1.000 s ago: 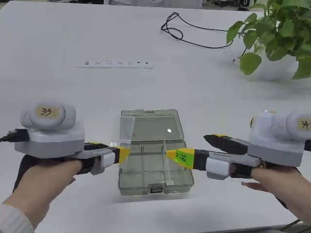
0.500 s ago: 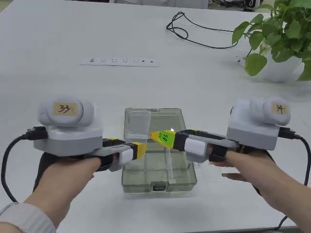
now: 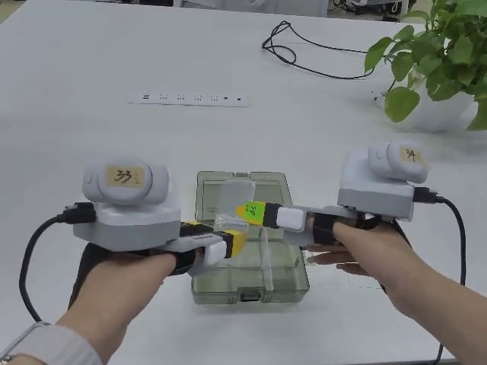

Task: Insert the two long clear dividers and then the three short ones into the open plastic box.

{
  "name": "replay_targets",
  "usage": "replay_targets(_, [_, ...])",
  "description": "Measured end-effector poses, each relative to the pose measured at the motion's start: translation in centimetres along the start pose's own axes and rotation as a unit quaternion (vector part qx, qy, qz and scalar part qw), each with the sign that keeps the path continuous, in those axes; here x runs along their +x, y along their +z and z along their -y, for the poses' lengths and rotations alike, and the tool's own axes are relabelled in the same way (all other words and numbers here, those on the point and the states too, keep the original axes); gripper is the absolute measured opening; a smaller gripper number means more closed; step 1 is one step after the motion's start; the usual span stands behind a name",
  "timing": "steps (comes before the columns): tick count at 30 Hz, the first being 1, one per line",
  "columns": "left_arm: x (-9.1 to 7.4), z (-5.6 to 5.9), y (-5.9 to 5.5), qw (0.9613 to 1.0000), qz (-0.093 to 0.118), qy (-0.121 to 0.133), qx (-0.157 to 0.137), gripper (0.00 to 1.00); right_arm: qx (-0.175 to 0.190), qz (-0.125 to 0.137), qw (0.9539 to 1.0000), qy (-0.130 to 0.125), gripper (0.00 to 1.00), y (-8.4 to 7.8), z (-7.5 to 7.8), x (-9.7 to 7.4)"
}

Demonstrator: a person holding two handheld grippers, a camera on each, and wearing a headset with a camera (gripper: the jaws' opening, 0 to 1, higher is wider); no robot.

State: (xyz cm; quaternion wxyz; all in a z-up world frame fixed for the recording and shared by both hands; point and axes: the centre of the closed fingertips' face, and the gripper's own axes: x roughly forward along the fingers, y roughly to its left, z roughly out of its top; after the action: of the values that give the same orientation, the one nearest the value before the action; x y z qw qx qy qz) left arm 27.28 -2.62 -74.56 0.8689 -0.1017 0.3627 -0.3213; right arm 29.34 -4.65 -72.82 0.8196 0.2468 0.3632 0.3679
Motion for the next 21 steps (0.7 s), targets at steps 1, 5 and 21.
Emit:
replay_targets(1, [0.05, 0.02, -0.02, 1.0000, -0.001, -0.001, 0.000, 0.30, -0.001, -0.002, 1.0000, -0.004, 0.22, -0.06, 0.12, 0.03])
replay_targets(5, [0.19, 0.21, -0.14, 1.0000, -0.002, -0.004, 0.000, 0.30, 0.003, -0.004, 1.0000, -0.002, 0.16, -0.02, -0.02, 0.11])
replay_targets(21, [0.33, 0.41, -0.16, 0.9998, 0.006, -0.009, -0.015, 0.30, -0.020, -0.018, 0.9996, -0.009, 0.04, -0.20, -0.02, 0.29])
